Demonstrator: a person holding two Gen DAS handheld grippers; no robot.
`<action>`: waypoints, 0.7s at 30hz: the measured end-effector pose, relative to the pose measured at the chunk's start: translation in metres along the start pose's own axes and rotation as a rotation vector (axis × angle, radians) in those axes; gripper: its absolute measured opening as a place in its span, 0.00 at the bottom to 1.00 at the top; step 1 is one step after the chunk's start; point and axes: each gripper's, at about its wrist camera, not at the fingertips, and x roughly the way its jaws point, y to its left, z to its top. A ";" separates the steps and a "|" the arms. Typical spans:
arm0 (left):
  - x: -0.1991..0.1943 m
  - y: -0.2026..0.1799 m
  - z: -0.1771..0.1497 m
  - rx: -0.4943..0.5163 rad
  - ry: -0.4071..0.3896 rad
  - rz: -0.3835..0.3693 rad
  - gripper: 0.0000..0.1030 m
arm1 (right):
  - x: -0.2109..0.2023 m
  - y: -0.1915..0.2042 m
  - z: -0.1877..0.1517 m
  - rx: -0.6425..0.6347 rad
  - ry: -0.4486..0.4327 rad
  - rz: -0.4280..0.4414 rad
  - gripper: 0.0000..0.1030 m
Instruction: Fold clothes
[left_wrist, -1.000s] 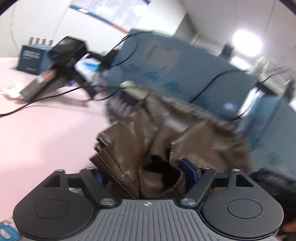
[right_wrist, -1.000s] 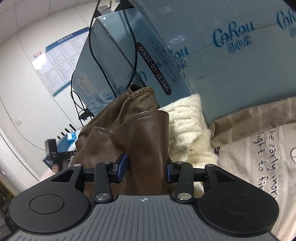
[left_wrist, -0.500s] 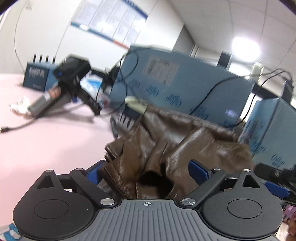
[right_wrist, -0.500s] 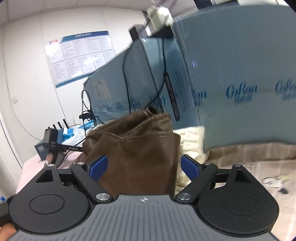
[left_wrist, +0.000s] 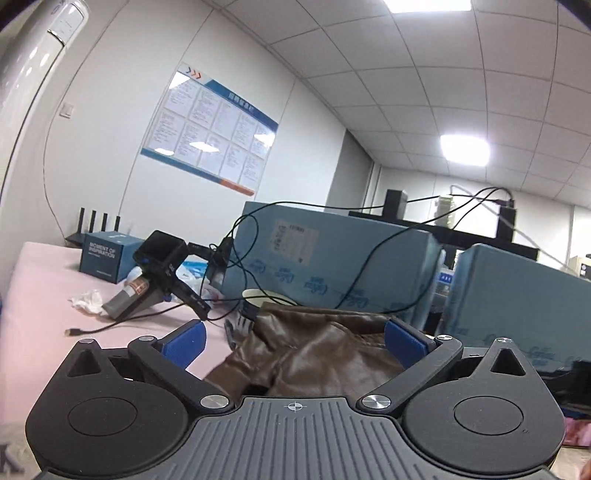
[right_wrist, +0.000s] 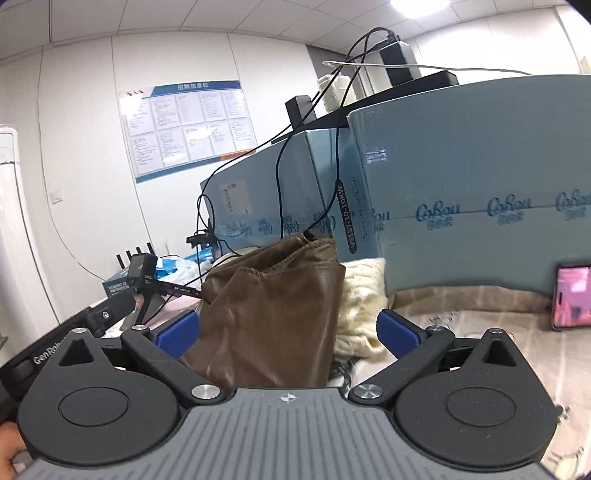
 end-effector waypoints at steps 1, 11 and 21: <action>-0.006 -0.003 -0.001 0.000 0.002 0.001 1.00 | -0.006 -0.001 -0.002 0.003 -0.003 0.000 1.00; -0.035 -0.037 -0.008 0.038 0.016 0.102 1.00 | -0.035 -0.029 -0.022 0.079 0.008 -0.015 1.00; -0.049 -0.055 -0.019 0.122 0.024 0.201 1.00 | -0.035 -0.030 -0.031 0.081 0.025 -0.005 1.00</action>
